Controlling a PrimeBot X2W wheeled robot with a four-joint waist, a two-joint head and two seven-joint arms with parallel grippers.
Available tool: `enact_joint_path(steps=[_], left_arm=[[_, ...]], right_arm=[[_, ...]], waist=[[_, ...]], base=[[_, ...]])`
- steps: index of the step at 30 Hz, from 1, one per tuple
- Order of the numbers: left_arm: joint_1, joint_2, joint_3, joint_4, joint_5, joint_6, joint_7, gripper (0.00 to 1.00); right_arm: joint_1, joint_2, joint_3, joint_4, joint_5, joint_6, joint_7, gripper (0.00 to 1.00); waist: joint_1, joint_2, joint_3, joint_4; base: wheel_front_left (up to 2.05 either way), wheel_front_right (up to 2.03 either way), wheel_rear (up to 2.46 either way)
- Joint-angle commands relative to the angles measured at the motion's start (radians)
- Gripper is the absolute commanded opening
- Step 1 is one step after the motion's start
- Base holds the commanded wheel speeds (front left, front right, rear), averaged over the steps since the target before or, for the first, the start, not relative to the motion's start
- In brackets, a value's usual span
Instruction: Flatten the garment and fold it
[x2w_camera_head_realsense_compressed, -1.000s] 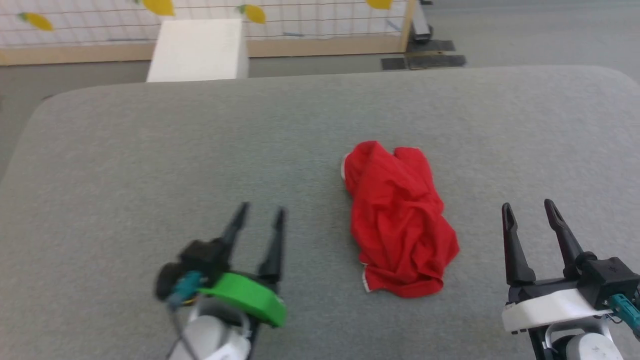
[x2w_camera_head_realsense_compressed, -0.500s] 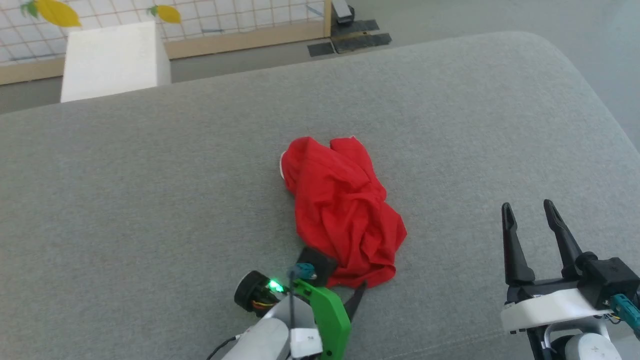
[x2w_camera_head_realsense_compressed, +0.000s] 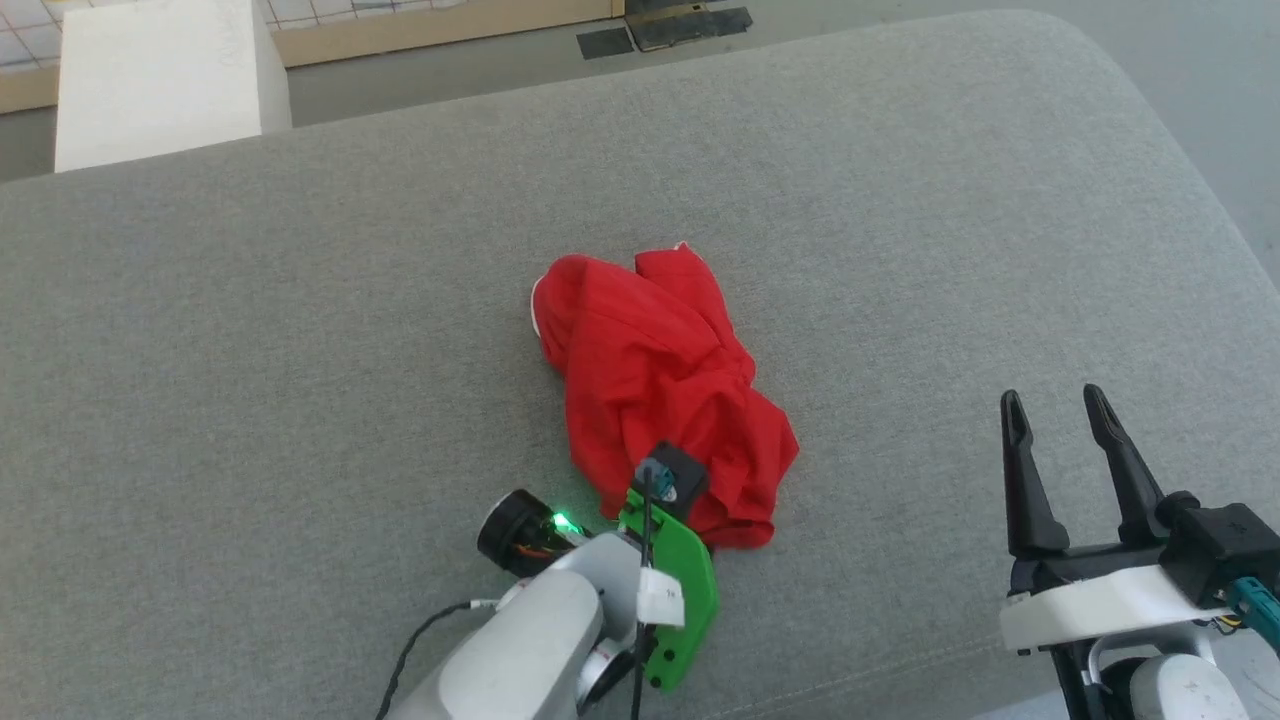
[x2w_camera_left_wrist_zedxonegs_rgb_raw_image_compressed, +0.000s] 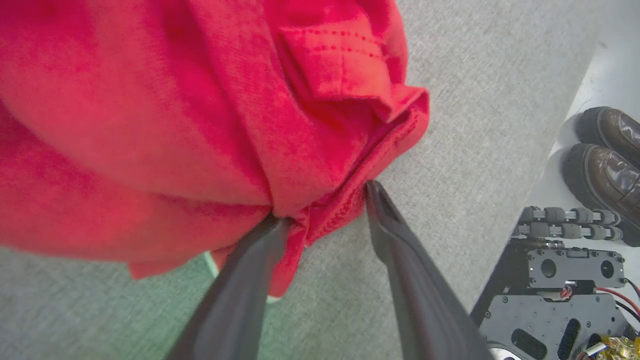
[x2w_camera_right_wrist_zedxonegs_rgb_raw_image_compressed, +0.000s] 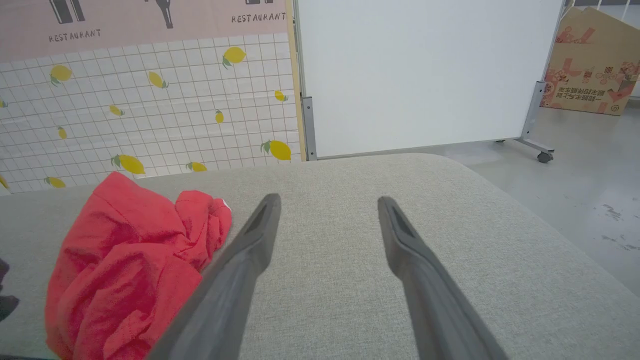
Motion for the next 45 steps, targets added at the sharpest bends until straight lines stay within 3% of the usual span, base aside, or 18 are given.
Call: enact_joint_path(steps=[1, 10, 13, 17, 24, 30, 31, 32, 35, 40, 45], left_arm=[[0.018, 0.013, -0.017, 0.019, -0.012, -0.004, 0.017, 0.0], [-0.034, 0.001, 0.061, -0.173, -0.092, 0.001, -0.225, 0.0], [-0.047, -0.002, 0.134, -0.225, -0.113, 0.048, -0.326, 0.0], [-0.031, 0.012, 0.25, -0.239, -0.136, 0.149, -0.42, 0.0], [0.074, 0.088, 0.41, -0.144, -0.186, 0.314, -0.422, 0.0], [0.177, 0.114, 0.465, -0.041, -0.27, 0.363, -0.29, 0.0], [0.187, 0.114, 0.468, -0.037, -0.281, 0.359, -0.275, 0.22], [0.196, 0.112, 0.474, -0.043, -0.294, 0.352, -0.275, 1.0], [0.213, 0.112, 0.482, -0.08, -0.302, 0.316, -0.337, 1.0], [0.249, 0.094, 0.527, -0.199, -0.283, 0.234, -0.614, 1.0], [0.315, 0.066, 0.595, -0.35, -0.177, 0.186, -0.648, 1.0]], right_arm=[[-0.014, 0.001, -0.003, 0.0, 0.007, -0.002, -0.006, 1.0], [-0.007, 0.001, -0.023, 0.002, 0.002, -0.002, -0.006, 1.0], [-0.009, 0.001, -0.021, 0.002, 0.0, -0.002, -0.006, 1.0], [-0.008, 0.001, -0.017, 0.003, -0.004, -0.002, -0.006, 1.0], [0.004, 0.001, -0.02, 0.003, -0.008, -0.002, -0.006, 1.0], [0.008, 0.001, -0.021, 0.003, -0.011, -0.002, -0.006, 1.0], [0.007, 0.001, -0.02, 0.003, -0.011, -0.002, -0.006, 1.0], [0.007, 0.001, -0.022, 0.002, -0.012, -0.002, -0.006, 1.0], [0.01, 0.001, -0.024, 0.001, -0.015, -0.002, -0.006, 1.0], [0.016, 0.001, -0.023, 0.005, -0.024, -0.002, -0.006, 1.0], [0.022, 0.001, -0.009, -0.001, -0.033, -0.002, -0.006, 1.0]], waist=[[0.0, 0.0, 0.0, 0.002], [0.0, 0.0, -0.033, 0.071], [0.0, 0.0, -0.047, 0.098], [0.0, 0.0, -0.066, 0.129], [0.0, 0.0, -0.081, 0.167], [0.0, 0.0, -0.081, 0.189], [0.0, 0.0, -0.08, 0.192], [0.0, 0.0, -0.08, 0.197], [0.0, 0.0, -0.082, 0.211], [0.0, 0.0, -0.098, 0.233], [0.0, 0.0, -0.107, 0.264]], base=[[0.0, 0.0, 0.0], [0.0, 0.0, 0.0], [0.0, 0.0, 0.0], [0.0, 0.0, 0.0], [0.0, 0.0, 0.0], [0.0, 0.0, 0.0], [0.0, 0.0, 0.0], [0.0, 0.0, 0.0], [0.0, 0.0, 0.0], [0.0, 0.0, 0.0], [0.0, 0.0, 0.0]])
